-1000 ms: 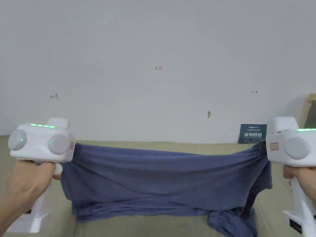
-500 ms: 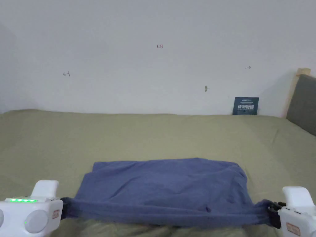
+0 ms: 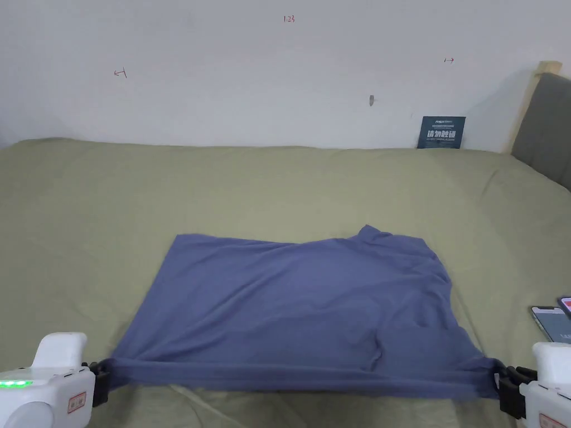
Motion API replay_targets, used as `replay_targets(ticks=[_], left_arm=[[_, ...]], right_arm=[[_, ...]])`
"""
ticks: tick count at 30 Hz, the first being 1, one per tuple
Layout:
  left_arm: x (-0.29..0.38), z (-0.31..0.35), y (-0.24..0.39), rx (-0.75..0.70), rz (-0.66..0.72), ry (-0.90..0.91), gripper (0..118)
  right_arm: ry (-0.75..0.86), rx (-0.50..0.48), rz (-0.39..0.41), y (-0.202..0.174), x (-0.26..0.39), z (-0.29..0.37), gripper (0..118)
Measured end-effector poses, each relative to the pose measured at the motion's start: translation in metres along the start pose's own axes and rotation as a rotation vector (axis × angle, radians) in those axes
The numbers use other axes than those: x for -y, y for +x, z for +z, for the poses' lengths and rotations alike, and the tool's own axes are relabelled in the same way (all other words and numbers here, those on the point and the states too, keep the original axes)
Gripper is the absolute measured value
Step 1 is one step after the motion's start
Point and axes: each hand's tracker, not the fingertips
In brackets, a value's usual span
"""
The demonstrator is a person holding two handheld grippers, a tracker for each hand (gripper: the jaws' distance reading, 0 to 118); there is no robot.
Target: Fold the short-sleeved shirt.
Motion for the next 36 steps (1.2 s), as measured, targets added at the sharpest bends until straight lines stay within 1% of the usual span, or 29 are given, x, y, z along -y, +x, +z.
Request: replay_targets(ticks=[4, 9, 10, 11, 12, 13, 14, 15, 16, 17, 18, 21, 22, 23, 24, 25, 26, 27, 29, 30, 31, 32, 33, 34, 35, 36], left_arm=[[0.005, -0.005, 0.0, 0.016, 0.02, -0.026, 3], [0.006, -0.01, 0.002, 0.018, 0.008, -0.046, 3], [0.006, -0.012, 0.001, 0.021, 0.008, -0.048, 5], [0.007, -0.013, 0.003, 0.028, 0.008, -0.052, 16], [0.007, -0.014, 0.001, 0.036, 0.01, -0.053, 16], [0.007, -0.014, 0.0, 0.05, 0.018, -0.048, 24], [0.008, -0.013, -0.001, 0.049, 0.027, -0.043, 44], [0.009, -0.013, -0.001, 0.05, 0.036, -0.044, 92], [0.01, -0.011, -0.001, 0.045, 0.045, -0.041, 111], [0.009, -0.006, -0.003, 0.044, 0.052, -0.027, 111], [0.008, -0.002, -0.004, 0.047, 0.058, -0.026, 111], [0.006, 0.012, -0.01, 0.048, 0.101, -0.012, 108], [0.006, 0.017, -0.012, 0.043, 0.109, -0.005, 101], [0.005, 0.021, -0.015, 0.034, 0.111, 0.006, 80], [0.005, 0.024, -0.016, 0.028, 0.107, 0.013, 25], [0.005, 0.023, -0.019, 0.033, 0.106, 0.007, 0], [0.006, 0.022, -0.019, 0.023, 0.106, 0.005, 0], [0.009, 0.021, -0.022, 0.026, 0.1, -0.008, 0], [0.014, 0.02, -0.025, 0.04, 0.098, -0.025, 0], [0.016, 0.02, -0.026, 0.051, 0.1, -0.033, 0], [0.014, 0.021, -0.028, 0.063, 0.109, -0.041, 2], [0.015, 0.019, -0.028, 0.079, 0.107, -0.047, 16], [0.017, 0.016, -0.028, 0.092, 0.099, -0.052, 63], [0.017, 0.012, -0.026, 0.089, 0.084, -0.067, 98], [0.017, 0.005, -0.025, 0.095, 0.072, -0.096, 114], [0.018, -0.003, -0.024, 0.076, 0.058, -0.119, 113]], right_arm=[[-0.023, 0.001, -0.029, 0.003, 0.006, -0.006, 0], [-0.051, 0.004, -0.039, 0.007, 0.011, -0.013, 0], [-0.056, 0.003, -0.046, 0.008, 0.012, -0.015, 3], [-0.059, -0.003, -0.064, 0.009, 0.013, -0.016, 19], [-0.059, -0.01, -0.075, 0.01, 0.014, -0.017, 19], [-0.057, -0.015, -0.09, 0.011, 0.014, -0.017, 27], [-0.056, -0.007, -0.095, 0.011, 0.014, -0.017, 50], [-0.072, -0.01, -0.107, 0.013, 0.012, -0.018, 100], [-0.075, -0.007, -0.115, 0.014, 0.013, -0.018, 118], [0.033, 0.013, -0.144, 0.017, 0.015, -0.014, 113], [-0.031, 0.002, -0.118, 0.016, 0.017, -0.015, 110], [-0.039, 0.016, -0.113, 0.017, 0.018, -0.011, 113], [-0.034, 0.018, -0.114, 0.018, 0.019, -0.009, 110], [-0.035, 0.016, -0.118, 0.02, 0.021, -0.006, 96], [-0.036, 0.014, -0.119, 0.02, 0.022, -0.005, 53], [-0.029, 0.012, -0.121, 0.018, 0.017, 0.001, 7], [-0.033, 0.021, -0.11, 0.018, 0.019, -0.002, 0], [-0.015, 0.05, -0.098, 0.017, 0.023, -0.003, 0], [-0.047, 0.012, -0.107, 0.014, 0.022, -0.002, 0], [-0.045, 0.016, -0.113, 0.014, 0.025, -0.003, 0], [-0.049, 0.021, -0.112, 0.013, 0.028, -0.004, 0], [-0.056, 0.019, -0.108, 0.013, 0.031, -0.007, 0], [-0.057, 0.016, -0.106, 0.009, 0.024, 0.001, 0], [-0.06, 0.015, -0.104, 0.008, 0.026, -0.001, 0], [-0.065, 0.017, -0.104, 0.008, 0.028, -0.003, 0], [-0.07, 0.012, -0.109, 0.008, 0.029, -0.005, 0]])
